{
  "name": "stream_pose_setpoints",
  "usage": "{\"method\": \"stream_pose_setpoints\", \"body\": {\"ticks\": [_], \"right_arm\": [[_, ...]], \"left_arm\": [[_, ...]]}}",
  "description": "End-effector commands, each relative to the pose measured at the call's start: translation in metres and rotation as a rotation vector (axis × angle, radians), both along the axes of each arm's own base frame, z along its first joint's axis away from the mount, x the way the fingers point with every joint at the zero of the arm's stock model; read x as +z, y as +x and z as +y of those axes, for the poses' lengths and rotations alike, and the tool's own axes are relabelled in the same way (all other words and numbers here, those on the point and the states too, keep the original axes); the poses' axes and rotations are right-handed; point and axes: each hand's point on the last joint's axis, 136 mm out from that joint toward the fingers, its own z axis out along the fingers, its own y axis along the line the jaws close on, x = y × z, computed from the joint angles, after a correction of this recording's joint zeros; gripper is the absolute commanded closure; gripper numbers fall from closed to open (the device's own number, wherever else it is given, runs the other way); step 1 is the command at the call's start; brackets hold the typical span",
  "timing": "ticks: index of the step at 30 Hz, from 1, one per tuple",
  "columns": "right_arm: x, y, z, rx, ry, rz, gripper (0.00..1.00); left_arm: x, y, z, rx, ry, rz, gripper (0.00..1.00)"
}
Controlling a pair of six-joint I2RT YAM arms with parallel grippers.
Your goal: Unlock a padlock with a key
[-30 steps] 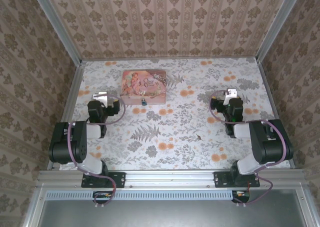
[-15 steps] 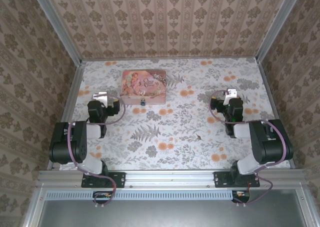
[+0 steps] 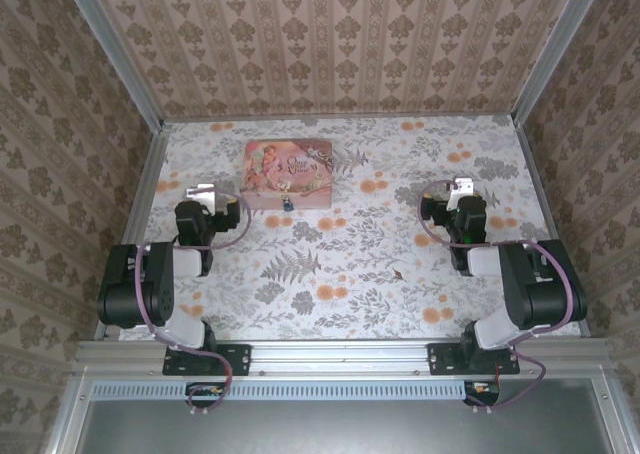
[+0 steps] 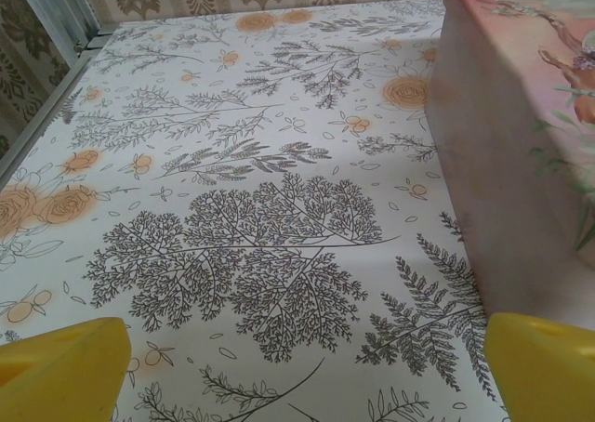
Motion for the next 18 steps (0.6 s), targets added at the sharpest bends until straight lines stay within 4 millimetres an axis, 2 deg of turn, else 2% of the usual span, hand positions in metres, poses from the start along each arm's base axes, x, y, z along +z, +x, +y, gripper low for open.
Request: {"method": "stream_pose_setpoints", "body": {"ticks": [1, 4, 6, 9, 14, 18], "right_arm": [[0.029, 0.002, -0.008, -0.050, 0.006, -0.021, 0.00], [0.053, -0.004, -0.010, -0.063, 0.024, -0.025, 0.00], [0.063, -0.008, -0.013, -0.115, 0.110, -0.006, 0.00], [0.074, -0.013, 0.003, -0.048, 0.203, 0.025, 0.01], [0.079, -0.031, 0.030, 0.056, 0.323, 0.140, 0.00], [0.070, -0.052, 0.042, 0.072, 0.402, 0.295, 0.04]], "left_arm": [[0.024, 0.004, 0.003, 0.004, 0.013, -0.026, 0.00], [0.039, 0.002, 0.012, 0.063, 0.010, -0.002, 0.00], [0.048, 0.000, 0.017, 0.099, -0.003, 0.019, 0.00], [0.060, -0.003, 0.017, 0.123, -0.049, 0.054, 0.00], [0.079, -0.014, 0.009, 0.179, -0.175, 0.129, 0.00], [0.089, -0.023, -0.006, 0.222, -0.330, 0.190, 0.00]]}}
